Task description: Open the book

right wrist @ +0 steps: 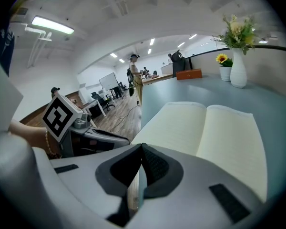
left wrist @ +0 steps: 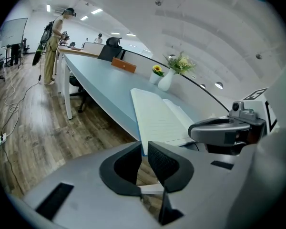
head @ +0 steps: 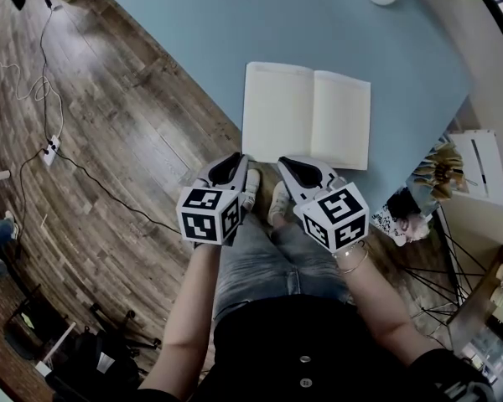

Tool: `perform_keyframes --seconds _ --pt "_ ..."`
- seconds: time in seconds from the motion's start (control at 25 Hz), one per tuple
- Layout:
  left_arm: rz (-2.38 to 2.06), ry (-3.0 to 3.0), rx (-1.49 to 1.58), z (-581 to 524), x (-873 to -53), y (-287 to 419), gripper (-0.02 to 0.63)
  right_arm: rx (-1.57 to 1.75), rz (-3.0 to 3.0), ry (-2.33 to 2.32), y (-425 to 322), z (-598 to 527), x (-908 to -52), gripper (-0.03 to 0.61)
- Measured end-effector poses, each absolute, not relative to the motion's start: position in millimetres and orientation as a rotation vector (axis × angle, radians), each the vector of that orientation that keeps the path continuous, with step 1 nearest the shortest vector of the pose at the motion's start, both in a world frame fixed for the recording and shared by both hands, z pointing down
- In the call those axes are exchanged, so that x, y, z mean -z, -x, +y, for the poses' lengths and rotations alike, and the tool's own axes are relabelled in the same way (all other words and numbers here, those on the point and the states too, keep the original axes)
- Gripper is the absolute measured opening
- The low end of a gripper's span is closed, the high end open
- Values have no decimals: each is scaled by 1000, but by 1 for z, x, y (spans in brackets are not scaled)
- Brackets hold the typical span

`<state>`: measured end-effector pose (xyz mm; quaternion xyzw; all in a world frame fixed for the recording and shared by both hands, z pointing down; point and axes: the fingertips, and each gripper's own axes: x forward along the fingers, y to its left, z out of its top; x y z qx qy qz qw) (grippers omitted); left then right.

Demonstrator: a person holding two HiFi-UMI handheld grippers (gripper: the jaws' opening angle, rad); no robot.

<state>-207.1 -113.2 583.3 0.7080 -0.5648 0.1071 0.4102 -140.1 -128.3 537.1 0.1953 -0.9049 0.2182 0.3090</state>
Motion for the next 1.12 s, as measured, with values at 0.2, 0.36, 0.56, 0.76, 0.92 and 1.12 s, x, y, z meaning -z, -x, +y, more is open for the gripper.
perform_keyframes --seconds 0.2,0.36,0.56,0.76,0.92,1.12 --pt "-1436 -1768 -299 -112 -581 212 71 -573 -2401 -532 137 -132 -532 6" --pt "-1446 -1765 -307 -109 -575 217 80 -563 -2413 -544 135 -135 -526 6" --pt "-1463 -1797 -294 -114 -559 220 80 -556 -2431 -565 133 -140 -518 6" --pt "-1435 -1863 -297 -124 -543 208 78 -549 -2450 -594 129 -146 -508 6" --pt "-1419 -1919 -284 -133 -525 200 78 -543 -2472 -641 125 -153 -495 7" --pt "-1417 -1989 -277 -145 -502 192 73 -529 -2501 -696 119 -163 -476 7"
